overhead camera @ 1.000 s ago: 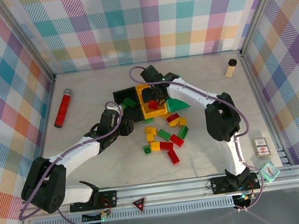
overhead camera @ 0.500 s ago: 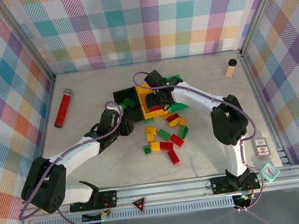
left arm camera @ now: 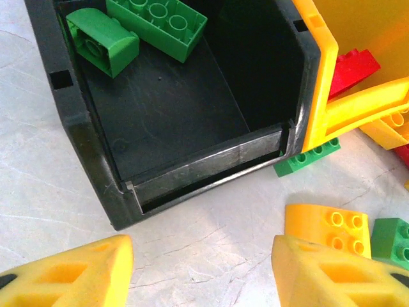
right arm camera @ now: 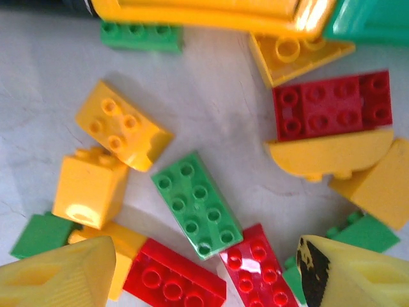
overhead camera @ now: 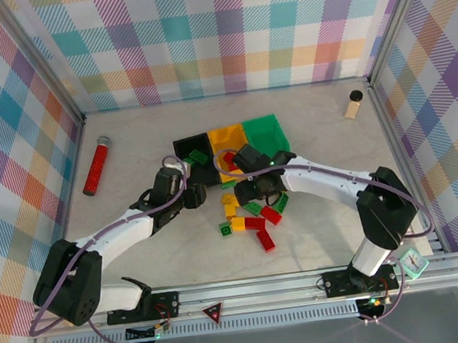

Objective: Sort the legos into containers by color
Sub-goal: Pick up the lego from the bottom-center of the table.

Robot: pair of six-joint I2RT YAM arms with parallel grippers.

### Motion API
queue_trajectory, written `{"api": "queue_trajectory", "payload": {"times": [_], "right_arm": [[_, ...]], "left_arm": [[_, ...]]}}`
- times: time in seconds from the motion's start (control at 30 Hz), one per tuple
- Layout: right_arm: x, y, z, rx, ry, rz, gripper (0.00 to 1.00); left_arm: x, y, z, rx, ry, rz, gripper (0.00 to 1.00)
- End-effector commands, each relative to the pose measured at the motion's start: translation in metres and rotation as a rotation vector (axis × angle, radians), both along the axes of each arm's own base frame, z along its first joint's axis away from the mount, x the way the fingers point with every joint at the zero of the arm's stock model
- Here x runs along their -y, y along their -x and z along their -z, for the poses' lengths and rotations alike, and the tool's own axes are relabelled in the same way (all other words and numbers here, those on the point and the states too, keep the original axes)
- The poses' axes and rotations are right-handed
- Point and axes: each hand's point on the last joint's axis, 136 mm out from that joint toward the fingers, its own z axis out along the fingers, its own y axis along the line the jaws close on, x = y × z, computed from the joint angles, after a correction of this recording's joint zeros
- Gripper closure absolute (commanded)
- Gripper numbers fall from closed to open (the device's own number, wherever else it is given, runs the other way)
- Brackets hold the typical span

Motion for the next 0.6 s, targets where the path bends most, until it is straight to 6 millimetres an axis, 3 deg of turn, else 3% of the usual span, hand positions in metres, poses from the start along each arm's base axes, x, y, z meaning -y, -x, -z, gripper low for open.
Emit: {"api": "queue_trajectory", "payload": {"times": [0.0, 0.3, 0.57], "right_arm": [[-0.002, 0.017, -0.001, -0.012, -0.036, -0.006, 0.25], [0.006, 0.059, 0.019, -0.092, 0.016, -0.041, 0.26], [0.013, 0.093, 0.026, -0.163, 0.041, -0.026, 0.27]], "left_arm": [[0.009, -0.005, -0.011, 0.013, 0.044, 0.015, 0.41], [0.011, -0.003, -0.013, 0.019, 0.06, 0.024, 0.41], [0.013, -0.003, -0.013, 0.018, 0.07, 0.032, 0.41]]}}
